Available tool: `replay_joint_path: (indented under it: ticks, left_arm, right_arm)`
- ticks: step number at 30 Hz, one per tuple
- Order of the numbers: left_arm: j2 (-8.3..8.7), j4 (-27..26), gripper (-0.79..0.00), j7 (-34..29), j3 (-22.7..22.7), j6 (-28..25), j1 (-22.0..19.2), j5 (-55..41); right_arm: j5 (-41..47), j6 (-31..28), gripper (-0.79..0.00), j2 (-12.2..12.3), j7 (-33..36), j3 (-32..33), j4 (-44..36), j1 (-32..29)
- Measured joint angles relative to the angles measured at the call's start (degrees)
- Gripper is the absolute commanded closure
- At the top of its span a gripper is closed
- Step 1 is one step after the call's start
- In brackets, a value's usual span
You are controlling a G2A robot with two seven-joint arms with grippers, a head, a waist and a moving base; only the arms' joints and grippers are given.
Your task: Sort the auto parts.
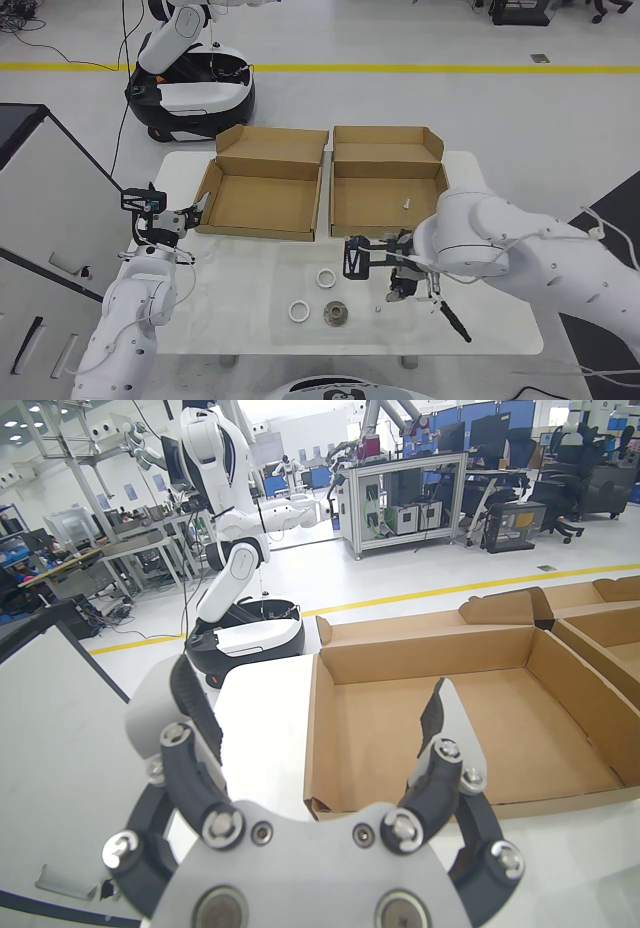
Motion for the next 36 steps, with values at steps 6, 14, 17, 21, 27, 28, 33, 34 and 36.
replay_joint_path:
  ticks: [6, 14, 17, 21, 27, 28, 33, 34, 36]
  left_arm:
    - [0.00, 0.00, -0.785, 0.00, 0.00, 0.00, 0.00, 0.00]
    - [0.00, 0.00, -0.785, 0.00, 0.00, 0.00, 0.00, 0.00]
    - [0.00, 0.00, -0.785, 0.00, 0.00, 0.00, 0.00, 0.00]
    - [0.00, 0.00, -0.785, 0.00, 0.00, 0.00, 0.00, 0.00]
    - [0.00, 0.00, -0.785, 0.00, 0.00, 0.00, 0.00, 0.00]
    - [0.00, 0.00, -0.785, 0.00, 0.00, 0.00, 0.00, 0.00]
    - [0.00, 0.00, -0.785, 0.00, 0.00, 0.00, 0.00, 0.00]
    - [0.00, 0.00, -0.785, 0.00, 0.00, 0.00, 0.00, 0.00]
    - [0.00, 0.00, -0.785, 0.00, 0.00, 0.00, 0.00, 0.00]
  right_arm:
    - [5.50, 0.00, -0.785, 0.26, 0.00, -8.27, 0.52, 8.22]
    - [10.21, 0.00, -0.646, -1.42, 0.00, -15.26, 2.95, 14.77]
    - [10.92, 0.00, -0.545, -2.18, 0.00, -16.38, 4.15, 15.36]
    - [10.79, -0.05, -0.511, -3.11, -0.05, -16.44, 5.67, 14.19]
    - [9.33, -0.73, -0.413, -4.27, -0.73, -16.42, 7.54, 11.92]
    - [9.08, -0.84, -0.403, -4.41, -0.84, -16.42, 7.80, 11.64]
    - [7.83, -1.52, -0.391, -5.12, -1.52, -16.42, 8.84, 10.13]
    - [7.49, -1.64, -0.394, -5.25, -1.63, -16.42, 9.02, 9.79]
    - [6.74, -1.93, -0.391, -5.56, -1.93, -16.42, 9.45, 8.89]
